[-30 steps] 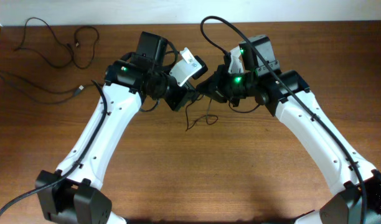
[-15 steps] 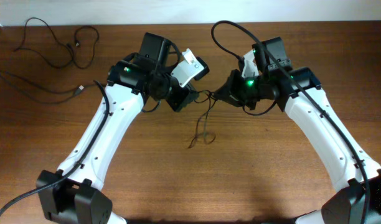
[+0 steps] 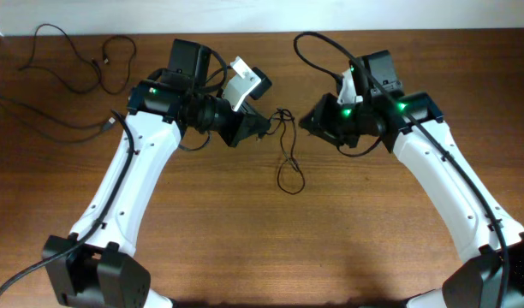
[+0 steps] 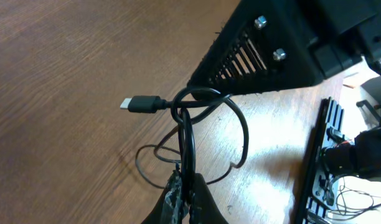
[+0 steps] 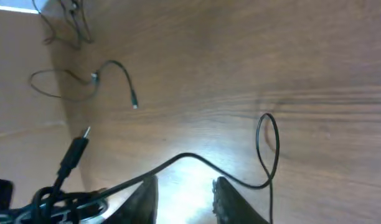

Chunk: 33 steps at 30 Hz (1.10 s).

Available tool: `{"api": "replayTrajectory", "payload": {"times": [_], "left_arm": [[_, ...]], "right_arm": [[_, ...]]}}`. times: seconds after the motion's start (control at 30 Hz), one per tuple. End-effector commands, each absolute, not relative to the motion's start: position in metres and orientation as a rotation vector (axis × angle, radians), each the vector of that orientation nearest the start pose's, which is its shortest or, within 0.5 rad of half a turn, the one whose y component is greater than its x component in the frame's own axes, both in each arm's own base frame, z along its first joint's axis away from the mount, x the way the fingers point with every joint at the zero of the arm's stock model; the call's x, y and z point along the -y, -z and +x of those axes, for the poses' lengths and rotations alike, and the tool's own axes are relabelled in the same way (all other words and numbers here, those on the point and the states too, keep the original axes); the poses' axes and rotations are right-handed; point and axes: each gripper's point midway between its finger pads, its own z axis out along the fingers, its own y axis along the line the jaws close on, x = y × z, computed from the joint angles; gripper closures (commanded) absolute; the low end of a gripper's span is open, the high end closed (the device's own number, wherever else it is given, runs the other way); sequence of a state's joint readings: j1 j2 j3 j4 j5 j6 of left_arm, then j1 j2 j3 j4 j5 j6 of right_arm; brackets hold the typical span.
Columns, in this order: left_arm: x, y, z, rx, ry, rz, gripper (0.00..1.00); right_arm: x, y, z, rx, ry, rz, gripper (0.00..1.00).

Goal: Untangle cables

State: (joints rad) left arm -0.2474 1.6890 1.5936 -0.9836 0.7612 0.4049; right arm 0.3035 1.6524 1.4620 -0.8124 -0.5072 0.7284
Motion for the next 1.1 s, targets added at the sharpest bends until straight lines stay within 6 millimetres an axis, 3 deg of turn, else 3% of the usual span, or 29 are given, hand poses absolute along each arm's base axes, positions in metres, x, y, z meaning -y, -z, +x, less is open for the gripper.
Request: {"api": "replayTrajectory", "payload": {"times": [0.0, 0.1, 0.23, 0.47, 0.53, 0.6, 0.77, 0.87, 0.93, 1.0, 1.07], "left_arm": [[0.208, -0.24, 0.357, -2.264, 0.885, 0.982, 1.0], [0.206, -0.238, 0.359, -2.278, 0.864, 0.971, 1.0], [0.206, -0.238, 0.358, -2.304, 0.883, 0.93, 1.0], [0.207, -0.239, 0.358, -2.301, 0.891, 0.927, 1.0], [0.207, -0.239, 0.358, -2.302, 0.89, 0.926, 1.0], [0.197, -0.233, 0.37, -2.39, 0.803, 0.791, 1.0], [0.196, -0.233, 0.372, -2.413, 0.813, 0.735, 1.0], [0.208, -0.241, 0.363, -2.373, 0.936, 0.763, 1.0], [0.212, -0.245, 0.36, -2.357, 0.982, 0.773, 1.0], [0.212, -0.245, 0.36, -2.357, 0.985, 0.773, 1.0], [0.212, -0.245, 0.36, -2.357, 0.985, 0.773, 1.0]], "right_arm": [[-0.21, -0.21, 0.367, -2.685, -1.073, 0.309, 0.59], [-0.227, -0.226, 0.365, -2.621, -1.209, 0.123, 0.51], [-0.237, -0.228, 0.361, -2.595, -1.192, -0.015, 0.48], [-0.245, -0.225, 0.349, -2.63, -1.207, -0.048, 0.47], [-0.248, -0.223, 0.341, -2.628, -1.202, -0.167, 0.48], [-0.252, -0.224, 0.333, -2.634, -1.245, -0.208, 0.48], [-0.258, -0.234, 0.341, -2.566, -1.272, -0.245, 0.48], [-0.262, -0.234, 0.344, -2.545, -1.252, -0.264, 0.48], [-0.261, -0.228, 0.354, -2.541, -1.14, -0.236, 0.52], [-0.265, -0.229, 0.355, -2.539, -1.132, -0.207, 0.57], [-0.273, -0.233, 0.355, -2.512, -1.145, -0.239, 0.72]]}}
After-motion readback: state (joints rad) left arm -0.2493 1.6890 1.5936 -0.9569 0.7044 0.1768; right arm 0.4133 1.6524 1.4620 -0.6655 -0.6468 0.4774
